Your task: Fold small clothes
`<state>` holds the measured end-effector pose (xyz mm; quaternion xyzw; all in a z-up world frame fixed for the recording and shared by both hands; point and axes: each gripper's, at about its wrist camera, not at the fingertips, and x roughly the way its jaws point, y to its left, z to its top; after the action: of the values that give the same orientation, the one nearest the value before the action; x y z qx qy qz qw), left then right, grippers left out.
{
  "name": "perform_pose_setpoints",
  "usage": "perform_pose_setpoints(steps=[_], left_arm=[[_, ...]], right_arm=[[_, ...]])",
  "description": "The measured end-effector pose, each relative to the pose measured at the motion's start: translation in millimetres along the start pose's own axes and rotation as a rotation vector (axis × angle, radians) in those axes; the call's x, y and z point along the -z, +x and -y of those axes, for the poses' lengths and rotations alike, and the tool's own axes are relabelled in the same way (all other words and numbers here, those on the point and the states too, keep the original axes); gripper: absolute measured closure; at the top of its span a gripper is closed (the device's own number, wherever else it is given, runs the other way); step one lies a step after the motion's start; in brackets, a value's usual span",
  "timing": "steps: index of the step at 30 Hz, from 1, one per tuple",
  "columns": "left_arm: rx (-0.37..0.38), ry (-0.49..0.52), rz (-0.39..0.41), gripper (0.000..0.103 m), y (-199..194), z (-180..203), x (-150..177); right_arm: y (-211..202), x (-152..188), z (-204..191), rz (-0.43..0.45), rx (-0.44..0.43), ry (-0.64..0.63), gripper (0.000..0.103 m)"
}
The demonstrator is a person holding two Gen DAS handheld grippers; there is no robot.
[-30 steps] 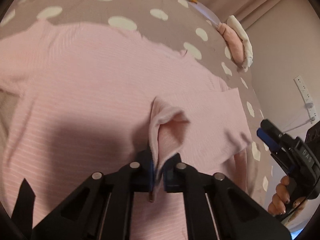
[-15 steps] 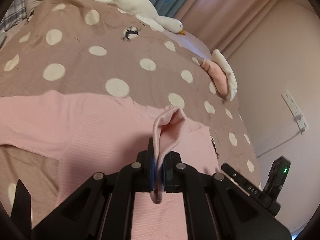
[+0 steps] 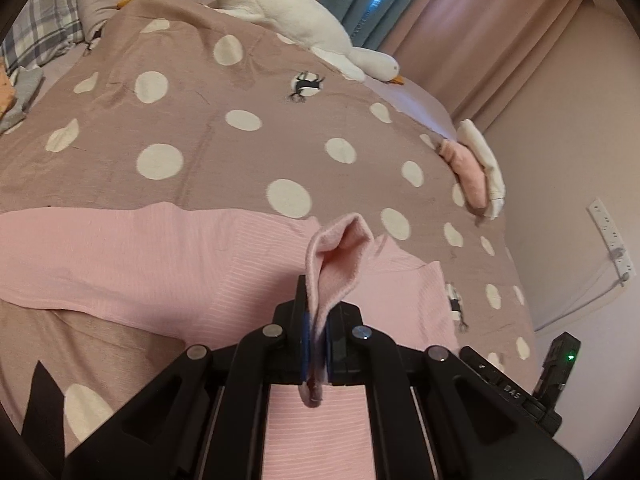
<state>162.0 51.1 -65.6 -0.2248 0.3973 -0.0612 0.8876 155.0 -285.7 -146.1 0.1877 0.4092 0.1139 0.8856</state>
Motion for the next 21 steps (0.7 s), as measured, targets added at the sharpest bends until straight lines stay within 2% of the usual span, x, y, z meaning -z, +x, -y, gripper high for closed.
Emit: perform_pose_setpoints(steps=[10, 21], left_arm=[[-0.081, -0.032, -0.034, 0.098, 14.1, -30.0, 6.5], [-0.124, -0.087, -0.085, 0.098, 29.9, -59.6, 18.9]], right_arm=[[18.1, 4.8, 0.8, -0.06, 0.018, -0.008, 0.061], [28.0, 9.4, 1.6, -0.095, 0.045, -0.018, 0.061]])
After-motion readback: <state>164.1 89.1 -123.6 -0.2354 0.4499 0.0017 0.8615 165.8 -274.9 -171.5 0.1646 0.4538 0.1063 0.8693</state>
